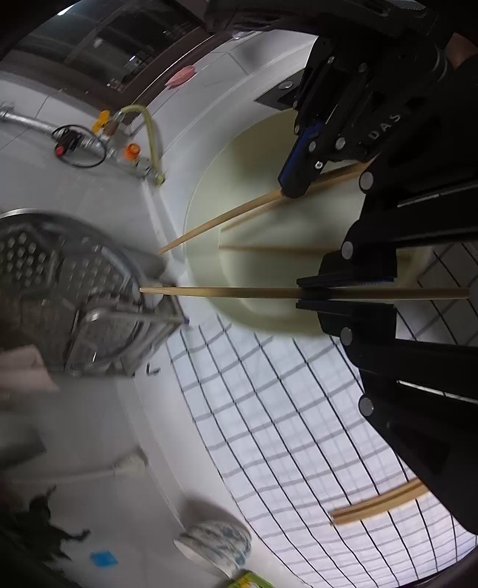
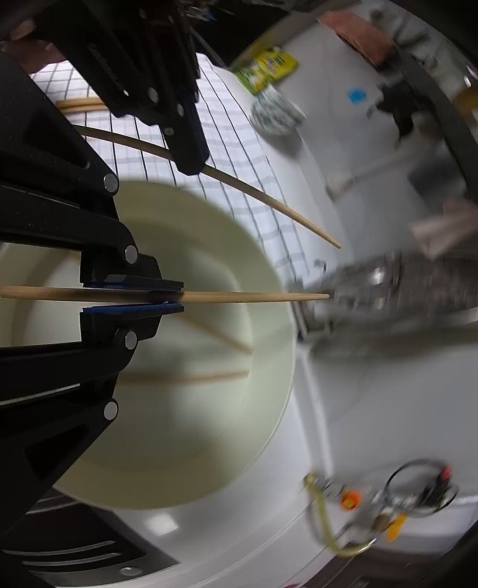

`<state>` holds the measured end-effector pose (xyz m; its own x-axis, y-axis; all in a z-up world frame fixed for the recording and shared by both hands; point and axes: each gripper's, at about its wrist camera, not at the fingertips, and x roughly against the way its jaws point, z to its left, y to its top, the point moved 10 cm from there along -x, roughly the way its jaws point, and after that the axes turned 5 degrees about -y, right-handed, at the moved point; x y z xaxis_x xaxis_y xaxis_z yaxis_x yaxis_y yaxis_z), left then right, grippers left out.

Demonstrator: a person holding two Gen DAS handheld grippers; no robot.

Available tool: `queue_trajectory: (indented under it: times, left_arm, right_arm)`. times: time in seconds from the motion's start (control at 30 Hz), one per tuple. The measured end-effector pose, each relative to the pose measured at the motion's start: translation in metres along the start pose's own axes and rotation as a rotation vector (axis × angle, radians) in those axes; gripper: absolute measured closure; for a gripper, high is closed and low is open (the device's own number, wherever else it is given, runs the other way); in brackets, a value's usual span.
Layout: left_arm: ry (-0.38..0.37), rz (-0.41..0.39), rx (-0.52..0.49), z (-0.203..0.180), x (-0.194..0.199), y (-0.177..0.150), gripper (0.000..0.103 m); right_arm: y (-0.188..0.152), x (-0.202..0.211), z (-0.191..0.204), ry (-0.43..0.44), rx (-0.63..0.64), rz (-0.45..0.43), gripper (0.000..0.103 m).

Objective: Organize utensils
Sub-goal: 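Lift both held chopsticks and carry them over the cream basin, then open both tools to drop the chopsticks into the basin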

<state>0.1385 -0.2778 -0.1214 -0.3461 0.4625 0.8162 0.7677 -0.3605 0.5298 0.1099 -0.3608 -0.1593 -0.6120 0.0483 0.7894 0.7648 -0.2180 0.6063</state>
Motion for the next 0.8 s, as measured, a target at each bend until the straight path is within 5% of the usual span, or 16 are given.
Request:
queue_trajectory:
  times: [0.27, 0.73, 0.8]
  left_arm:
    - [-0.009, 0.084, -0.063, -0.034, -0.047, -0.008, 0.096]
    - [0.018, 0.173, -0.076, -0.03, -0.08, -0.028, 0.095]
    - [0.014, 0.169, -0.076, -0.032, -0.078, -0.028, 0.086]
  right_arm:
    - [-0.013, -0.023, -0.042, -0.026, -0.06, 0.058, 0.097]
    - [-0.03, -0.049, -0.053, -0.007, -0.085, 0.128, 0.097]
    - [-0.03, -0.049, -0.055, -0.005, -0.097, 0.129, 0.097]
